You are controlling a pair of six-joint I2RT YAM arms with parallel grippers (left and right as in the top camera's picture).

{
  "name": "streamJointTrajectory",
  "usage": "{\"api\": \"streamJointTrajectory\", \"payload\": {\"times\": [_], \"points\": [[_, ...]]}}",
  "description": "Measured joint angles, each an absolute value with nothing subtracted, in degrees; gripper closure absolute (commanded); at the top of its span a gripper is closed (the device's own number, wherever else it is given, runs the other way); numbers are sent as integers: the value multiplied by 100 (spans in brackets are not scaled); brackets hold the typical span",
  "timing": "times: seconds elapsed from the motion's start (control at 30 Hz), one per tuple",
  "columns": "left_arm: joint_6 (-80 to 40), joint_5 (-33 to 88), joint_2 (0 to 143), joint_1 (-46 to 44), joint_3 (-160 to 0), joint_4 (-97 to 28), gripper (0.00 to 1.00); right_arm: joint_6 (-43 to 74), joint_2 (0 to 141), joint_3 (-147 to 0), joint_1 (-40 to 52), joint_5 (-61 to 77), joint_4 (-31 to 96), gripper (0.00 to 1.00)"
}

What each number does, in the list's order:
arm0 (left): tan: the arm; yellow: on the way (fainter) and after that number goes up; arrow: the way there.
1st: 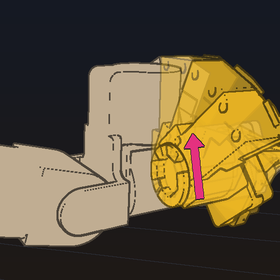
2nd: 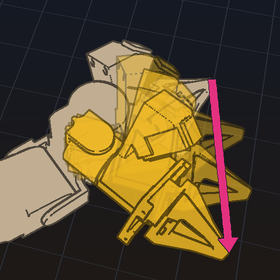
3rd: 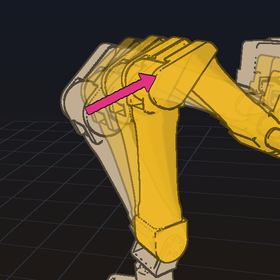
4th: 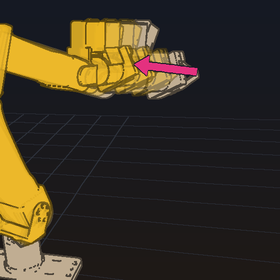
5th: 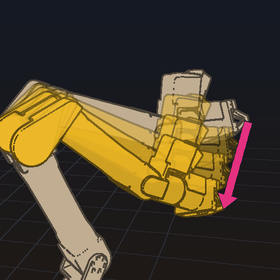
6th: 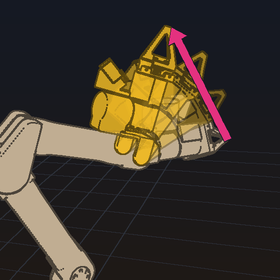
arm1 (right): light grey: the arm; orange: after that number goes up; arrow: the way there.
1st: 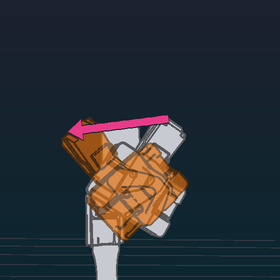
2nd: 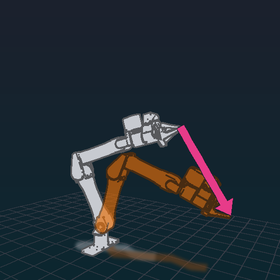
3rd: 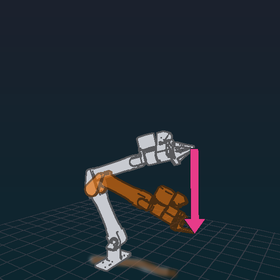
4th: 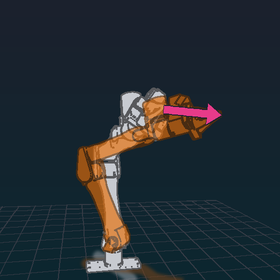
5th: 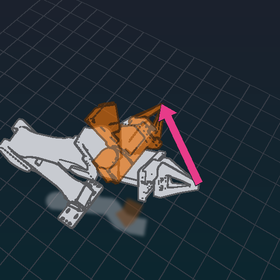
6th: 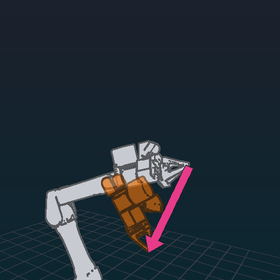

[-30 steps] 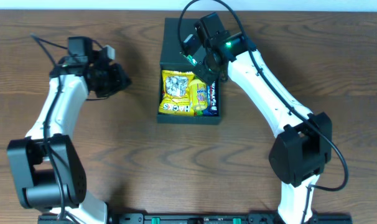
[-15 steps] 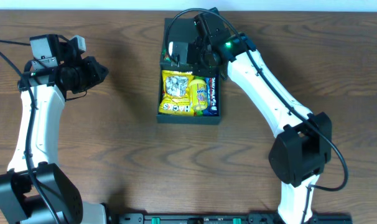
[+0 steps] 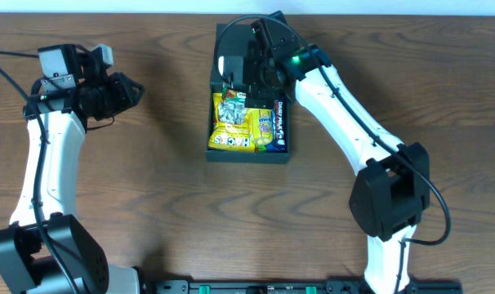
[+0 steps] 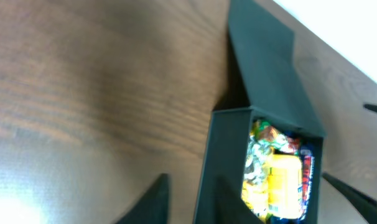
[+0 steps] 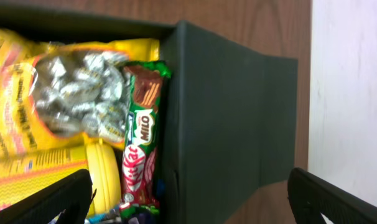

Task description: Pack container

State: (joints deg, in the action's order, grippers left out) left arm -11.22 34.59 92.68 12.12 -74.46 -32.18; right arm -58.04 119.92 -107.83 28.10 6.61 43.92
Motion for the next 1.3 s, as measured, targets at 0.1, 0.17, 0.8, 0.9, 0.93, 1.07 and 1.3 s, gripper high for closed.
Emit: {"api": "streamJointTrajectory", "payload": {"times": [0.1,0.17,0.8,0.9,0.93,1.07,1.3], "points": [[-1085,3765,9268,1210,-7446,-2727,94,-4698,11992,-10783,2799,327,4189,50],[-1181,3905,9268,1210,-7446,-2412,94,-4051,11992,-10783,2766,139,4222,99],[-4136,3752,11950,388,-8573,-952,94,670,13052,-10785,204,1905,4165,98],[-4222,3754,12455,217,-9369,-1315,94,926,13380,-10785,259,2355,3970,98],[-4235,3756,12589,178,-9596,-1437,94,998,13480,-10785,274,2536,3898,98],[-4372,3758,13082,93,-10300,-1763,94,1236,13778,-10785,327,3142,3649,99],[-4591,3771,13509,45,-10420,-1909,94,1590,14053,-10783,539,3835,3208,99]]}}
